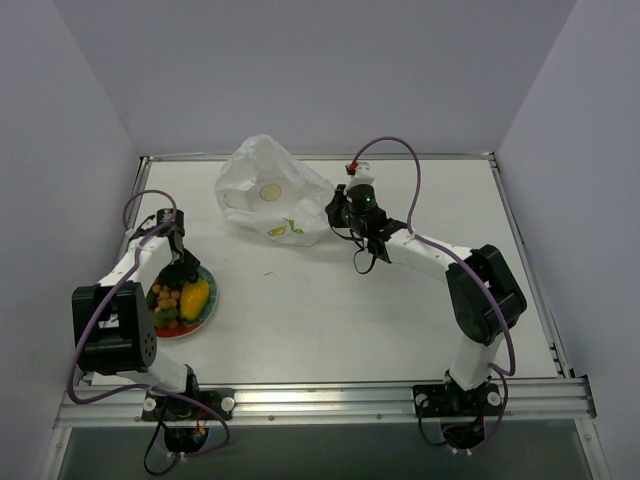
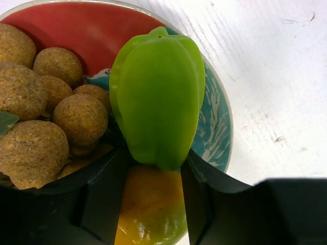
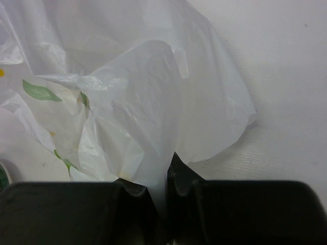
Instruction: Take the fake fruits out of the plastic bag
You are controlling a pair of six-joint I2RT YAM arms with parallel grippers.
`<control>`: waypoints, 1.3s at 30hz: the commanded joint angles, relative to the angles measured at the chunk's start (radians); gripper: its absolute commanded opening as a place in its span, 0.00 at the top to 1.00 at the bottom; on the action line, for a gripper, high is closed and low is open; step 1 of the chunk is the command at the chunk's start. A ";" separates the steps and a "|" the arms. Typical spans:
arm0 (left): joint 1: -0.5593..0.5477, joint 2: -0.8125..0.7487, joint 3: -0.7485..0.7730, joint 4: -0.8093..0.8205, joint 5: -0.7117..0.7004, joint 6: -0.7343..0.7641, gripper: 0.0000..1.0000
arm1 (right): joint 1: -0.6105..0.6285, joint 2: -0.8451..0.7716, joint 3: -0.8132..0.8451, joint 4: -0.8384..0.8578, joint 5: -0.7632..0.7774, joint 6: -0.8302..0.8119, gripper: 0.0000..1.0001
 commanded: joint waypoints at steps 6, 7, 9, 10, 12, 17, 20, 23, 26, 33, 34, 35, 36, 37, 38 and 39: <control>0.009 -0.043 0.020 0.020 -0.008 0.004 0.44 | 0.004 -0.044 0.001 0.031 0.007 0.001 0.95; 0.009 -0.048 0.023 0.022 -0.006 0.011 0.43 | 0.006 -0.046 0.001 0.031 0.007 -0.001 0.95; 0.009 -0.071 0.029 0.020 -0.005 0.015 0.37 | 0.007 -0.043 0.000 0.030 0.008 -0.001 0.95; 0.009 -0.079 0.035 0.017 -0.005 0.018 0.34 | 0.007 -0.043 0.001 0.031 0.010 0.001 0.95; 0.009 -0.108 0.035 0.019 0.000 0.021 0.31 | 0.006 -0.041 0.001 0.030 0.011 -0.001 0.95; 0.008 -0.188 0.025 0.040 0.005 0.040 0.23 | 0.009 -0.035 0.003 0.030 0.016 -0.004 0.94; 0.008 -0.232 0.031 0.048 0.023 0.052 0.19 | 0.012 -0.031 0.006 0.030 0.021 -0.007 0.94; -0.003 -0.283 0.034 0.089 0.072 0.075 0.18 | 0.017 -0.026 0.006 0.028 0.025 -0.007 0.93; -0.040 -0.349 0.078 0.140 0.083 0.121 0.16 | 0.020 -0.025 0.009 0.025 0.028 -0.010 0.92; -0.228 -0.484 0.256 0.114 0.012 0.342 0.06 | 0.023 -0.041 0.015 0.005 0.054 -0.021 0.85; -0.244 -0.504 0.262 0.109 0.020 0.357 0.06 | 0.027 -0.047 0.013 0.004 0.056 -0.022 0.83; -0.255 -0.549 0.264 0.102 0.044 0.369 0.06 | 0.029 -0.057 0.012 0.004 0.057 -0.024 0.81; -0.267 -0.574 0.259 0.097 0.061 0.386 0.06 | 0.030 -0.073 0.010 0.002 0.068 -0.025 0.77; -0.269 -0.599 0.240 0.095 0.081 0.391 0.06 | 0.037 -0.081 0.010 -0.006 0.079 -0.030 0.74; -0.269 -0.650 0.227 0.097 0.127 0.397 0.06 | 0.040 -0.090 0.010 -0.009 0.087 -0.033 0.71; -0.270 -0.677 0.212 0.095 0.144 0.409 0.06 | 0.043 -0.110 0.010 -0.013 0.100 -0.036 0.63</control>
